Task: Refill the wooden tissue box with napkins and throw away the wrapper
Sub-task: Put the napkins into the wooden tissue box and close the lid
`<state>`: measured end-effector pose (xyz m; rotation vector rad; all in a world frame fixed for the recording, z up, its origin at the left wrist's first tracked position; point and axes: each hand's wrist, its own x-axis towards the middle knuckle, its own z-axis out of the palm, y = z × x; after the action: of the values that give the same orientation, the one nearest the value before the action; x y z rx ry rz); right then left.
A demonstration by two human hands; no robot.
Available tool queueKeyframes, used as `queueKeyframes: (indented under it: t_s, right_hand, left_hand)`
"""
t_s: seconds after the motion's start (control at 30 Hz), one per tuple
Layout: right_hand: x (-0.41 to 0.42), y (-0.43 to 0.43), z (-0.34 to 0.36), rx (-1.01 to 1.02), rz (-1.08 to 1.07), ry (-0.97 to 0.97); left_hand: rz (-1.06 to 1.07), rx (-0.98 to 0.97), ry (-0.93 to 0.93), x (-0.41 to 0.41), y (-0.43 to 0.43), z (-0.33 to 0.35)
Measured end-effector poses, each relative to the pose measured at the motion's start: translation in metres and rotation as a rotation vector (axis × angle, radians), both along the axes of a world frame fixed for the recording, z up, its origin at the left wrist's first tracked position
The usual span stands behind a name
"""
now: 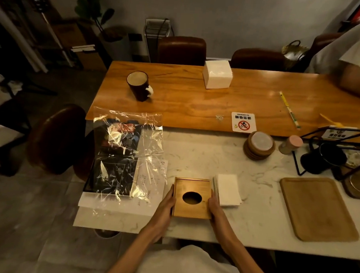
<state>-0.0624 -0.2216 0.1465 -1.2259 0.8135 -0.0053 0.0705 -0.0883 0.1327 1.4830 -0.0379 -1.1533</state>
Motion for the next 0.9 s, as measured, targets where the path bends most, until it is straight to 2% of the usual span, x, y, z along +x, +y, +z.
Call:
queueKeyframes:
  t_s: [0.07,0.2,0.27,0.33,0.4,0.47,0.67,0.77,0.83,0.9]
  right_hand:
    - [-0.003,0.001,0.002,-0.217,0.086,0.021]
    - [-0.014,0.002,-0.007,-1.179,0.5,0.094]
    - [-0.01,-0.002,-0.003,-1.377,0.601,0.06]
    - [-0.009,-0.009,0.002,-1.447,0.595,0.016]
    - [-0.01,-0.019,0.012,-1.442,0.627,-0.005]
    - [-0.005,-0.034,0.027,-1.273,0.619,0.015]
    - [0.078,-0.084,0.037,-0.7,0.199,0.103]
    - [0.095,-0.089,0.019,-0.585,0.163,0.08]
    - [0.089,-0.099,0.014,-0.587,0.247,0.036]
    - [0.074,-0.122,0.012,-0.648,0.314,-0.011]
  left_hand:
    - [0.004,0.021,-0.035,0.002,0.002,-0.002]
    - [-0.013,0.042,-0.08,0.003,0.006,-0.006]
    - [-0.012,0.044,-0.101,0.004,0.008,-0.007]
    - [-0.006,0.047,-0.129,0.005,0.008,-0.007]
    - [-0.006,0.045,-0.147,0.005,0.008,-0.005]
    - [-0.034,0.034,-0.179,0.005,0.008,-0.006]
    - [-0.061,0.056,-0.212,0.005,0.007,-0.006]
    - [-0.043,0.075,-0.215,0.005,0.002,0.002]
    - [-0.006,0.213,-0.364,-0.005,-0.004,0.011]
    - [0.169,0.363,-0.683,-0.03,-0.013,0.024]
